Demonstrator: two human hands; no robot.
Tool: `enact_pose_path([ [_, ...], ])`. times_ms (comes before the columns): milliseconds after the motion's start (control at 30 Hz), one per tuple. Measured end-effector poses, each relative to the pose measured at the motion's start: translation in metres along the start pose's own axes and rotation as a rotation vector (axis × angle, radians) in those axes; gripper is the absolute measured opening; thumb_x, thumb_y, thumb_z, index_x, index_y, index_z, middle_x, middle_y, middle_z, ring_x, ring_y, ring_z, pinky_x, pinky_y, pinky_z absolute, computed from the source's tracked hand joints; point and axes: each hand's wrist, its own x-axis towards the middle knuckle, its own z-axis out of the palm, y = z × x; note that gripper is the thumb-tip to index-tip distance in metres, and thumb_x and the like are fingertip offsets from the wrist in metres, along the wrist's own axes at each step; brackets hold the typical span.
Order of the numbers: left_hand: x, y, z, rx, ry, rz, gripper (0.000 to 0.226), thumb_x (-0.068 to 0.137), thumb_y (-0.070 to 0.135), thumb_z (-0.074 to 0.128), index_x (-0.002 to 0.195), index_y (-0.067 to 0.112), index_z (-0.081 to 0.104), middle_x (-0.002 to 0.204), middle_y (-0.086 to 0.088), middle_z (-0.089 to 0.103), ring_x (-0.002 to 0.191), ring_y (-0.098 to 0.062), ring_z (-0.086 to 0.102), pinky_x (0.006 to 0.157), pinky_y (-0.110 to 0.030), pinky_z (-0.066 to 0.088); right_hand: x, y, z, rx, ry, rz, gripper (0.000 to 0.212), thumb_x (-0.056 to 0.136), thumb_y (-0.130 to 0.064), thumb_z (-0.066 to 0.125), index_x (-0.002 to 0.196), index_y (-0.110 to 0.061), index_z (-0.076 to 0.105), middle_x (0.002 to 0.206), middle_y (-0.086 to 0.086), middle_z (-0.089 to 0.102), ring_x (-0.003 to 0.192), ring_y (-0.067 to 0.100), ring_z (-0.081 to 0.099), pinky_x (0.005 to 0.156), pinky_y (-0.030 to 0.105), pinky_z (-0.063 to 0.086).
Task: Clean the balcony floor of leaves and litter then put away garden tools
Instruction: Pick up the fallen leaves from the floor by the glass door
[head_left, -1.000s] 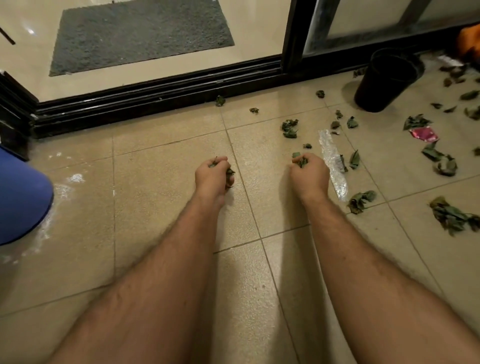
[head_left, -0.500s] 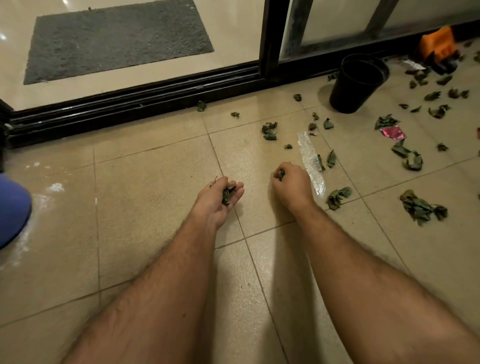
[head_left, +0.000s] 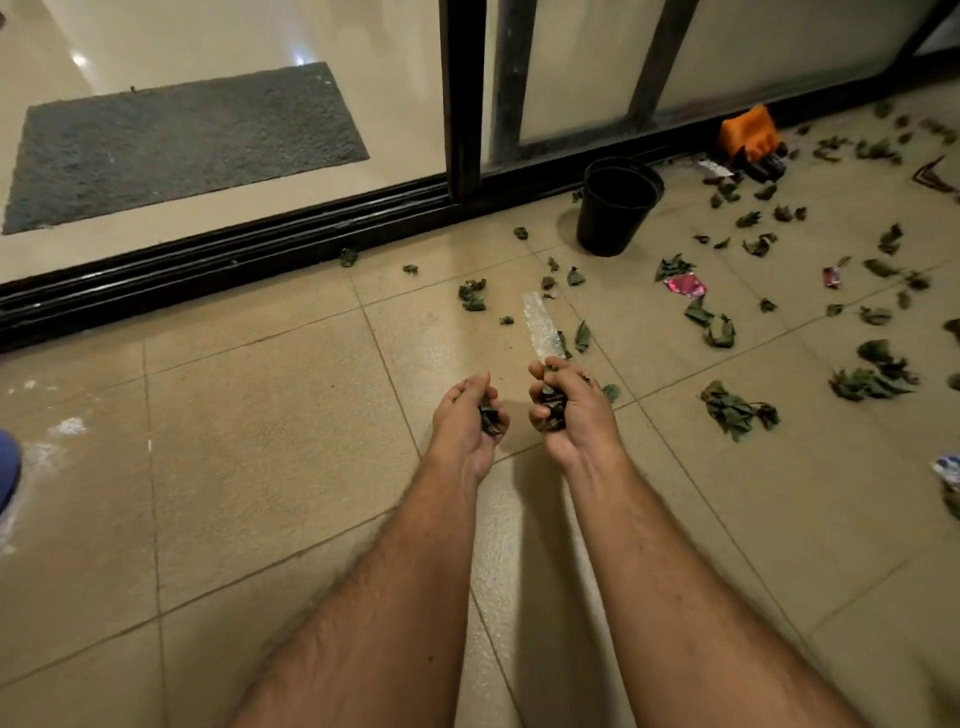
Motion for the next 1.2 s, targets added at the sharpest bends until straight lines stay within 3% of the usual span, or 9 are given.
enact_pose_path([
  [267, -0.033, 0.007, 0.057, 0.013, 0.025, 0.031, 0.049, 0.085, 0.063, 0.063, 0.075, 0.018, 0.044, 0.059, 0.003, 0.042, 0.044, -0.006, 0.034, 0.036, -0.018, 0.028, -0.029, -0.044, 0.004, 0.075, 0.015, -0.081, 0.017, 0.090, 0.007, 0.056, 0.095, -0.008, 0.060, 0.072, 0.008, 0.057, 0.056, 0.013, 0.048, 0.038, 0.019, 0.032],
  [367, -0.072, 0.026, 0.077, 0.003, 0.044, 0.008, 0.059, 0.081, 0.078, 0.052, 0.071, 0.020, 0.041, 0.057, 0.003, 0.041, 0.044, -0.007, 0.031, 0.035, -0.019, 0.023, -0.060, -0.072, 0.022, 0.106, 0.043, -0.089, 0.010, 0.093, -0.009, 0.063, 0.083, -0.012, 0.059, 0.071, 0.005, 0.056, 0.053, 0.010, 0.046, 0.037, 0.018, 0.030],
  [500, -0.141, 0.074, 0.104, -0.021, 0.059, -0.046, 0.068, 0.076, 0.089, 0.036, 0.064, 0.021, 0.039, 0.056, 0.003, 0.040, 0.043, -0.009, 0.027, 0.035, -0.020, 0.018, -0.118, -0.122, 0.063, 0.162, 0.096, -0.044, 0.029, 0.096, -0.037, 0.059, 0.078, -0.015, 0.060, 0.070, 0.004, 0.058, 0.052, 0.009, 0.046, 0.037, 0.018, 0.030],
  [567, -0.180, 0.104, 0.119, -0.013, 0.081, -0.061, 0.066, 0.079, 0.086, 0.038, 0.062, 0.022, 0.038, 0.054, 0.003, 0.038, 0.042, -0.009, 0.029, 0.036, -0.019, 0.024, -0.151, -0.151, 0.092, 0.178, 0.117, -0.038, 0.038, 0.097, -0.045, 0.054, 0.077, -0.013, 0.060, 0.070, 0.006, 0.059, 0.053, 0.011, 0.047, 0.037, 0.019, 0.029],
  [667, -0.242, 0.145, 0.141, -0.011, 0.107, -0.044, 0.056, 0.089, 0.068, 0.051, 0.063, 0.019, 0.041, 0.052, 0.002, 0.040, 0.042, -0.010, 0.044, 0.048, -0.026, 0.051, -0.203, -0.190, 0.133, 0.185, 0.143, -0.036, 0.049, 0.097, -0.055, 0.048, 0.077, -0.011, 0.060, 0.071, 0.009, 0.060, 0.053, 0.014, 0.048, 0.037, 0.019, 0.029],
  [733, -0.283, 0.173, 0.157, -0.034, 0.097, -0.046, 0.049, 0.093, 0.056, 0.055, 0.068, 0.016, 0.044, 0.053, 0.002, 0.042, 0.044, -0.009, 0.050, 0.054, -0.028, 0.056, -0.238, -0.219, 0.160, 0.194, 0.147, -0.027, 0.053, 0.097, -0.057, 0.045, 0.078, -0.010, 0.059, 0.071, 0.010, 0.060, 0.052, 0.015, 0.048, 0.037, 0.019, 0.029],
  [933, -0.410, 0.245, 0.199, -0.115, 0.038, -0.093, 0.037, 0.101, 0.046, 0.048, 0.076, 0.019, 0.048, 0.058, 0.004, 0.044, 0.044, -0.004, 0.038, 0.033, -0.014, 0.023, -0.357, -0.307, 0.229, 0.173, 0.142, 0.021, 0.047, 0.103, -0.045, 0.037, 0.072, -0.013, 0.055, 0.068, 0.011, 0.058, 0.050, 0.015, 0.045, 0.037, 0.019, 0.027],
  [1100, -0.542, 0.285, 0.229, -0.124, 0.034, -0.097, 0.030, 0.102, 0.036, 0.048, 0.078, 0.019, 0.051, 0.062, 0.003, 0.047, 0.041, -0.004, 0.036, 0.031, -0.014, 0.018, -0.475, -0.368, 0.273, 0.066, 0.124, 0.051, 0.040, 0.102, -0.033, 0.040, 0.070, -0.015, 0.054, 0.068, 0.010, 0.058, 0.051, 0.015, 0.045, 0.037, 0.019, 0.026],
  [1200, -0.610, 0.303, 0.240, -0.122, 0.032, -0.044, 0.015, 0.101, 0.028, 0.053, 0.092, 0.017, 0.057, 0.065, 0.004, 0.050, 0.042, -0.004, 0.038, 0.030, -0.015, 0.019, -0.535, -0.393, 0.298, -0.021, 0.083, 0.042, 0.035, 0.102, -0.031, 0.041, 0.076, -0.012, 0.056, 0.066, 0.008, 0.059, 0.051, 0.014, 0.046, 0.038, 0.021, 0.027],
])
